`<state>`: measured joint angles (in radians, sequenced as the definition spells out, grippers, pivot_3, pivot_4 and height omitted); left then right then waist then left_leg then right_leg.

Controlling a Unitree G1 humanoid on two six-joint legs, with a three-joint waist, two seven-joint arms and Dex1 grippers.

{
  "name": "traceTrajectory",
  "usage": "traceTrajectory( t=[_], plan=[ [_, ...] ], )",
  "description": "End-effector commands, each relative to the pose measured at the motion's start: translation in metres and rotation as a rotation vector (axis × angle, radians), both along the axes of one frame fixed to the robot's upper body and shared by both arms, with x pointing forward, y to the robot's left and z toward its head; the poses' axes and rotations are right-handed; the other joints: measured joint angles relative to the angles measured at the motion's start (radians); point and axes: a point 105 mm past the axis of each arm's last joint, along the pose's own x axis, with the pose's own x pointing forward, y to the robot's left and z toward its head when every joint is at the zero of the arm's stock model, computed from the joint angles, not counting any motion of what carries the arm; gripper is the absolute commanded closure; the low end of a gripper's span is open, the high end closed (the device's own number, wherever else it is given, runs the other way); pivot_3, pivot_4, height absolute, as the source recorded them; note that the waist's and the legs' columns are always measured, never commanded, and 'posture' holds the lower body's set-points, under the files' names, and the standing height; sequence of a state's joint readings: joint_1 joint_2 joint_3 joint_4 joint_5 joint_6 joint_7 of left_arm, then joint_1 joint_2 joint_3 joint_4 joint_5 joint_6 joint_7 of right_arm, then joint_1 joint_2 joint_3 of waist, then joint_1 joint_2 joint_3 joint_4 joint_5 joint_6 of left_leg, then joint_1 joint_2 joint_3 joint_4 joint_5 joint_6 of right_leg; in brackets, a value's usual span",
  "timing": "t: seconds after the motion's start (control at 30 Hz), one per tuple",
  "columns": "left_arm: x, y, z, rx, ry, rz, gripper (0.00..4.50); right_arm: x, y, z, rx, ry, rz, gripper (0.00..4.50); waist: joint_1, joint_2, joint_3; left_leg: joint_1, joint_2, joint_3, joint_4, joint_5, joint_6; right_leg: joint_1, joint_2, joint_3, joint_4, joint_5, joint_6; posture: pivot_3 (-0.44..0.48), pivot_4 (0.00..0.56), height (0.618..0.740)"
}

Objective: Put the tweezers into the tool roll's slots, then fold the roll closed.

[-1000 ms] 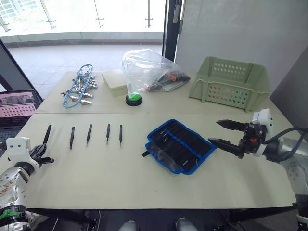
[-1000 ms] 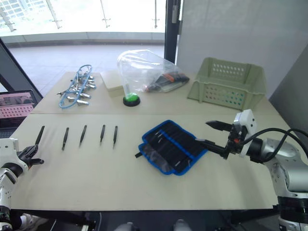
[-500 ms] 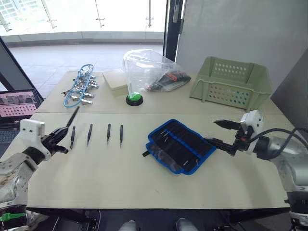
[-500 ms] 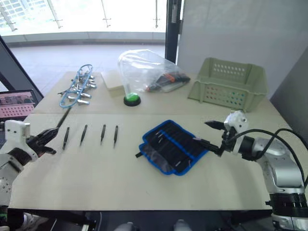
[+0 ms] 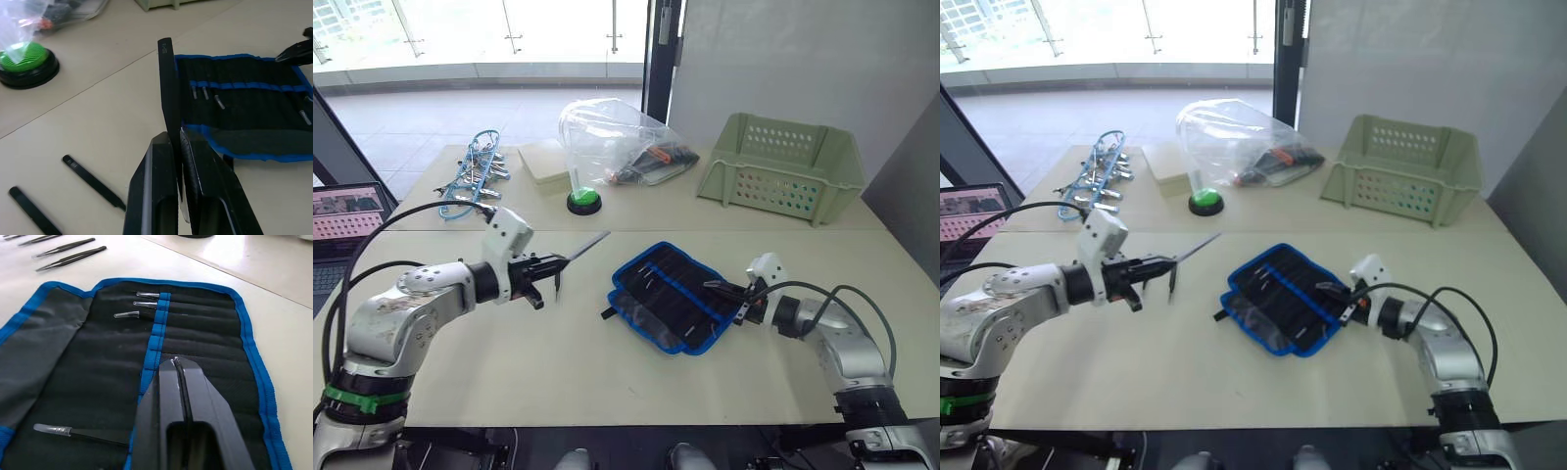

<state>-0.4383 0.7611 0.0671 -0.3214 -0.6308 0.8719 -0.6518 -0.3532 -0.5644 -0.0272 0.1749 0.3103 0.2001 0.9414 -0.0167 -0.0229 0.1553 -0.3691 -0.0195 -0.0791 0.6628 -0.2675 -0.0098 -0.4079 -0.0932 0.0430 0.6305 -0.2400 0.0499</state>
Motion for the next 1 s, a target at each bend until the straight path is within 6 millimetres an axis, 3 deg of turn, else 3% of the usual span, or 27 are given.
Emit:
traceTrajectory(
  t=[0.03,0.13,0.43,1.0],
  plan=[
    [0.002,-0.027,0.0,0.063,-0.031,-0.003,4.5,0.002,-0.002,-0.002,-0.061,-0.047,-0.006,4.48,0.001,0.0,0.0,0.0,0.0,0.0,0.0,0.0,0.0,0.0,0.0,0.0,0.0,0.0,0.0,0.0,0.15,0.74],
    [-0.002,-0.052,-0.008,0.078,0.033,-0.056,4.5,-0.002,0.003,-0.011,-0.083,-0.033,0.006,4.48,0.001,-0.001,0.0,0.0,0.0,0.0,0.0,0.0,0.0,0.0,0.0,0.0,0.0,0.0,0.0,0.0,0.15,0.74],
    [-0.008,-0.08,-0.031,0.173,0.178,-0.149,4.5,-0.011,-0.001,-0.031,-0.145,0.023,-0.018,4.48,-0.002,-0.001,0.0,0.001,0.0,0.0,0.0,0.0,0.0,0.0,0.001,0.0,0.0,0.0,0.0,0.0,0.15,0.74],
    [0.015,-0.097,-0.047,0.232,0.203,-0.098,4.5,-0.017,-0.003,-0.044,-0.136,0.05,-0.04,4.48,0.002,-0.001,0.0,0.002,0.0,0.0,0.001,0.001,-0.001,0.003,0.001,0.0,0.0,0.0,0.0,0.0,0.15,0.74]
  ],
)
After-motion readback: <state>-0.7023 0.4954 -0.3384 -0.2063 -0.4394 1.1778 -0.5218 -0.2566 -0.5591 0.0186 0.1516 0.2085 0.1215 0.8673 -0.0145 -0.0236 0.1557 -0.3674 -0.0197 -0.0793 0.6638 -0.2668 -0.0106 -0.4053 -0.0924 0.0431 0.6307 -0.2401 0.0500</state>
